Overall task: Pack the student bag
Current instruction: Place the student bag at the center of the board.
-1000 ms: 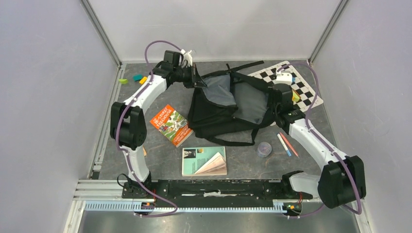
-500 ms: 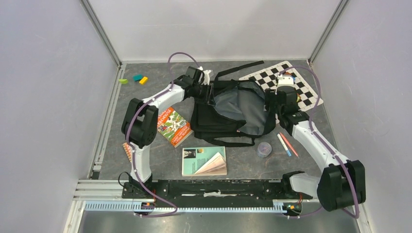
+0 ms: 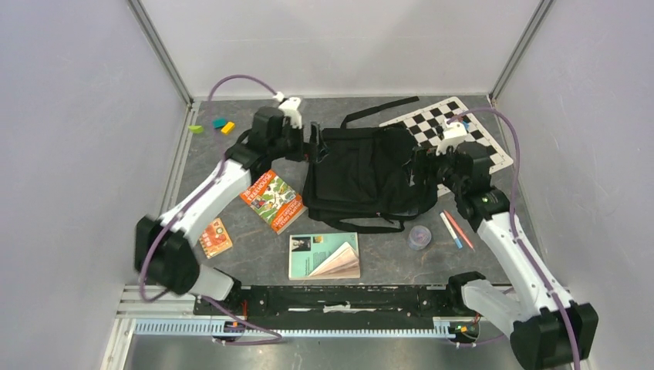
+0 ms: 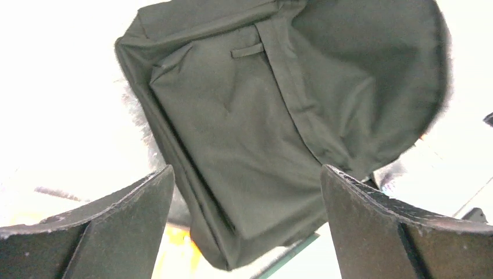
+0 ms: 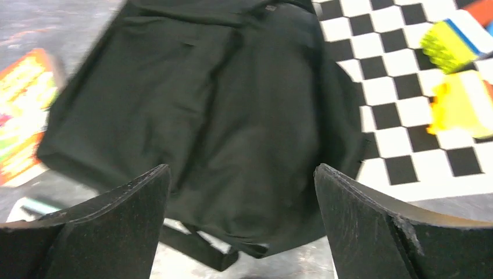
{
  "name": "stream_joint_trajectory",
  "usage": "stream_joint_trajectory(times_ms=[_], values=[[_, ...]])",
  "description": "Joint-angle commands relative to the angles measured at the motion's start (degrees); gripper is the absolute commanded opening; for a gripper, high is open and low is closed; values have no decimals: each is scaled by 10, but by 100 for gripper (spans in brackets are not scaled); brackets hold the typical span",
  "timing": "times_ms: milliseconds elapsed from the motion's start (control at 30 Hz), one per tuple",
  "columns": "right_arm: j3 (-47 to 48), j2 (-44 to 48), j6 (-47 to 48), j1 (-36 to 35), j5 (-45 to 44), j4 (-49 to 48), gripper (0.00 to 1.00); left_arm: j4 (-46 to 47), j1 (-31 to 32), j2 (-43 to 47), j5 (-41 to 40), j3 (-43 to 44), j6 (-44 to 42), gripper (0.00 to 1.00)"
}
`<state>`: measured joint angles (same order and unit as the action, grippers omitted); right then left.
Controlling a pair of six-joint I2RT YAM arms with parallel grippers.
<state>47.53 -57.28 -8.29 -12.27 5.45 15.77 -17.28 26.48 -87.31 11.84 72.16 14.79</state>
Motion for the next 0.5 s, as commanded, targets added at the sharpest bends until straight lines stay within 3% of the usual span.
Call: stream_joint_trajectory(times_ms=[0,300,467], values=[[-42,64,-49,-15,149,-17,98,20,1,138,-31,-101,57,100],[-223,192,-33,-175,259,-193,98,-22,28,352,-3,-353,195,100],[-246,145,-25,-240,299,-282,98,-58,28,431,-33,-430,272,100]])
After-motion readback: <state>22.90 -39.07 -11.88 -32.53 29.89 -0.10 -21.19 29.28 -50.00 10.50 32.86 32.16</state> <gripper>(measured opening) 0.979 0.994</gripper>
